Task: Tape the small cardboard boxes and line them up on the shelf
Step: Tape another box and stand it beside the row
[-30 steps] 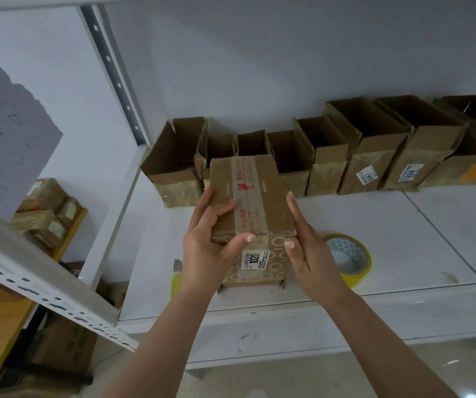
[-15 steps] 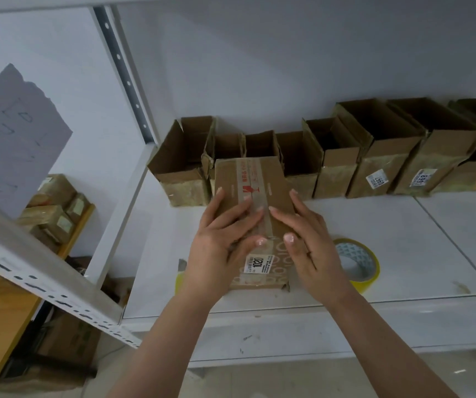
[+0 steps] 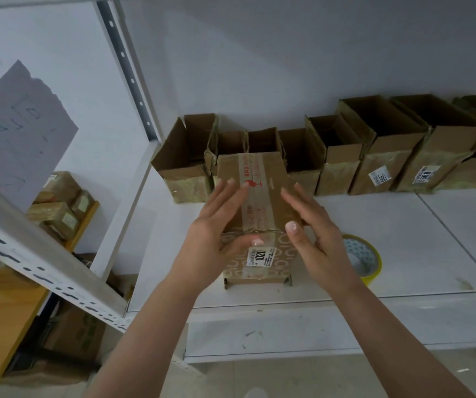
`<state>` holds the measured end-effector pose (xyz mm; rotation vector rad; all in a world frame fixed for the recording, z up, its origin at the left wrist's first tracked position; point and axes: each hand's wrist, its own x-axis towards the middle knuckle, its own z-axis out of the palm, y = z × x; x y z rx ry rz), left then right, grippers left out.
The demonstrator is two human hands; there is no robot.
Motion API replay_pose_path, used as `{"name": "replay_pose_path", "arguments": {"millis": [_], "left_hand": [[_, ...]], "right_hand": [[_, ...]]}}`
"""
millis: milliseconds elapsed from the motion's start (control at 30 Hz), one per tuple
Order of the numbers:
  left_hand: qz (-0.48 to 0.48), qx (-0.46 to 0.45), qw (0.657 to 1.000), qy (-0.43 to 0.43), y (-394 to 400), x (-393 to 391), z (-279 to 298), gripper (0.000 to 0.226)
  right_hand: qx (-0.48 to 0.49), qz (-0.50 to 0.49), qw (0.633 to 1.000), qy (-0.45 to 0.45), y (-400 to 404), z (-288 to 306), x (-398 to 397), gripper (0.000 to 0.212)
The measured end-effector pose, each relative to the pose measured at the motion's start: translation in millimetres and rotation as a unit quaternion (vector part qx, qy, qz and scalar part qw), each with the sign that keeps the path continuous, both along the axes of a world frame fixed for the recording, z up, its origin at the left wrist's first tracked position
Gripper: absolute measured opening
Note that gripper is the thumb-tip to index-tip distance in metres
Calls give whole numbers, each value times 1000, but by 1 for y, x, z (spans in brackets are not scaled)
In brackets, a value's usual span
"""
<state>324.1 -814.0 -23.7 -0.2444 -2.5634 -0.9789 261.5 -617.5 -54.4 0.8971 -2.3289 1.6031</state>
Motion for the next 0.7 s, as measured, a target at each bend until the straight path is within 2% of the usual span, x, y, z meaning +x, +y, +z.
{"name": "replay_pose_path", "arguments": {"millis": [67, 167, 233, 400, 533, 633, 700], "left_hand": [[12, 26, 1000, -4, -6, 3, -3, 65], [-7, 103, 995, -5, -4, 6, -11, 50], [2, 130, 991, 14, 1, 6, -15, 48], [33, 112, 991, 67, 4, 6, -17, 48], [9, 98, 995, 29, -3, 7, -9, 45], [-3, 80, 997, -8, -15, 8, 1, 51], [1, 44, 999, 0, -18, 8, 7, 59]], "right_hand": [[26, 8, 1000, 9, 1, 1, -3, 53], [7, 45, 999, -8, 0, 0, -3, 39], [-8, 39, 999, -2, -3, -1, -1, 34], [-4, -22, 999, 46, -11, -1, 6, 42], [1, 3, 1000, 1, -8, 4, 8, 37], [0, 25, 999, -41, 3, 10, 4, 48], [28, 26, 999, -32, 11, 14, 1, 54]]}}
